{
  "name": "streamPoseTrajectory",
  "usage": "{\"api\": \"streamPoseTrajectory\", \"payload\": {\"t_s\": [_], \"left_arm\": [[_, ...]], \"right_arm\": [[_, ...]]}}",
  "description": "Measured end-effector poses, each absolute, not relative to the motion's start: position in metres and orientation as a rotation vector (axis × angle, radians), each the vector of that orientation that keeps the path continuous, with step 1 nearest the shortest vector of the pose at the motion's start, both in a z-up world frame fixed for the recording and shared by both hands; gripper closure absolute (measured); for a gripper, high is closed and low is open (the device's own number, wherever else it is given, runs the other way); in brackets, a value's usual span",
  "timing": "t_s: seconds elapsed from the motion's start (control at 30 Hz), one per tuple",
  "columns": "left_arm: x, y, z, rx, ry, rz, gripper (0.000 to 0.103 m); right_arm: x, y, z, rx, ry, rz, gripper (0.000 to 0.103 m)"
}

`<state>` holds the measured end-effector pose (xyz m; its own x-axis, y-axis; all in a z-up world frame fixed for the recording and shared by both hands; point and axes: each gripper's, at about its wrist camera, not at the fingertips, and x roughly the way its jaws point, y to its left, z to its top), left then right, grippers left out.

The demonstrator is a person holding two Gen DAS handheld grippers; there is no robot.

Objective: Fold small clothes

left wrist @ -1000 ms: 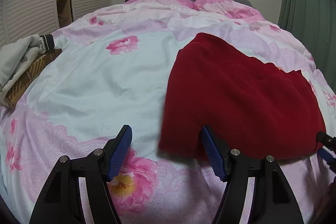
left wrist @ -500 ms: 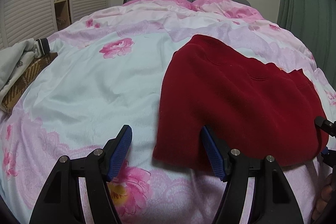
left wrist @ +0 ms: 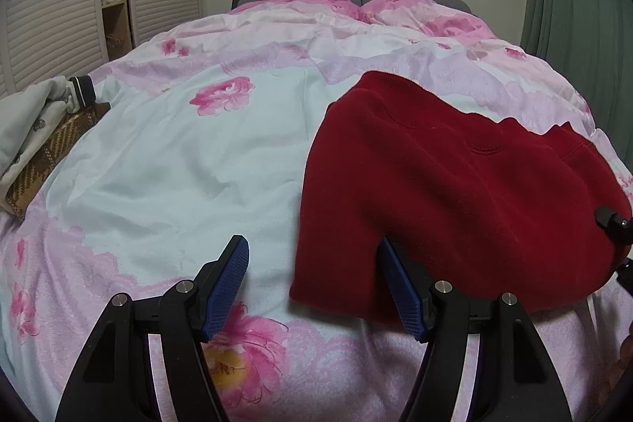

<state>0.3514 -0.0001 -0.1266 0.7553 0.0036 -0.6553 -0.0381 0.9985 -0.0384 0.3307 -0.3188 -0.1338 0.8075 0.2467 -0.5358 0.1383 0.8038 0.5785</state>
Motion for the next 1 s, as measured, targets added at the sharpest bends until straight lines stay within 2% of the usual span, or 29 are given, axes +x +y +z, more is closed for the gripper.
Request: {"api": "streamPoseTrajectory", "payload": {"t_s": [0.27,0.43,0.6,0.77,0.87,0.93,0.97,1.0], "left_arm": [[0.340,0.019,-0.109,-0.080,0.686,0.034,0.035],[0.332,0.048,-0.099,-0.100,0.668,0.063,0.035],[0.323,0.085,-0.094,-0.126,0.656,0.115,0.035],[0.317,0.117,-0.098,-0.148,0.664,0.156,0.035],[0.313,0.133,-0.101,-0.160,0.664,0.173,0.035],[0.311,0.141,-0.103,-0.168,0.665,0.178,0.035],[0.310,0.144,-0.104,-0.173,0.667,0.179,0.035],[0.310,0.147,-0.105,-0.178,0.668,0.181,0.035]], "right_arm": [[0.318,-0.246,-0.058,0.240,0.496,-0.034,0.057],[0.324,-0.188,-0.030,0.068,0.433,-0.039,0.057],[0.333,-0.112,-0.028,-0.086,0.412,0.032,0.056],[0.348,-0.045,-0.065,-0.266,0.484,0.111,0.055],[0.350,-0.025,-0.081,-0.313,0.519,0.176,0.048],[0.345,-0.018,-0.085,-0.294,0.526,0.261,0.038],[0.344,-0.015,-0.087,-0.290,0.535,0.293,0.029],[0.343,-0.015,-0.090,-0.283,0.542,0.319,0.024]]}}
